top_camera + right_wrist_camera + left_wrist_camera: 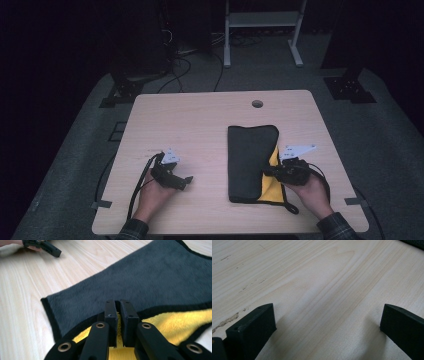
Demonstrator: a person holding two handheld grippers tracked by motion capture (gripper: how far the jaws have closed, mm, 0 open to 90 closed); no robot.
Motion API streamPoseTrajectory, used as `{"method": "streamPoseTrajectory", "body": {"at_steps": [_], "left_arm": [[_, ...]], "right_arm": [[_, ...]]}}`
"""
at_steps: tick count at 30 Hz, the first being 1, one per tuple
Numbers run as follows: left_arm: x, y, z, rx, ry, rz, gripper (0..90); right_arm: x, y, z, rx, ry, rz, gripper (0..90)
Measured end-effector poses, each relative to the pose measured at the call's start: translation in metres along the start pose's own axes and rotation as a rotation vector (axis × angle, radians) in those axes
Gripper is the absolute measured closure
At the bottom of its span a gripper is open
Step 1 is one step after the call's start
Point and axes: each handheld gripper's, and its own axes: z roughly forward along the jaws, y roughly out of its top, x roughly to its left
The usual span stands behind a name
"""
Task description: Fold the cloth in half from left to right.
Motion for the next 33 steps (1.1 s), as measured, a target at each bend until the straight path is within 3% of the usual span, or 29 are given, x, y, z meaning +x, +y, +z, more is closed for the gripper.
{"method": "streamPoseTrajectory", "body": {"at_steps": [8, 15, 19, 24, 28, 33], "left_arm": [[0.0, 0.0, 0.0, 0.001, 0.001, -0.001, 0.0], [0.0, 0.0, 0.0, 0.002, 0.002, -0.001, 0.0], [0.0, 0.0, 0.0, 0.002, 0.002, -0.001, 0.0], [0.0, 0.0, 0.0, 0.001, 0.002, -0.002, 0.0], [0.0, 0.0, 0.0, 0.002, 0.001, 0.0, 0.0], [-0.001, 0.0, 0.0, 0.003, -0.009, 0.011, 0.0]], "right_arm": [[0.002, -0.029, -0.022, 0.015, -0.031, 0.022, 83.4], [0.001, -0.046, -0.032, 0.04, -0.042, 0.048, 76.2], [0.002, -0.049, -0.045, -0.008, -0.052, 0.057, 68.5], [-0.001, -0.049, -0.054, -0.055, -0.066, 0.07, 69.2], [-0.004, -0.048, -0.041, -0.013, -0.049, 0.05, 69.8], [0.0, -0.054, -0.026, 0.094, -0.041, 0.008, 65.2]]}}
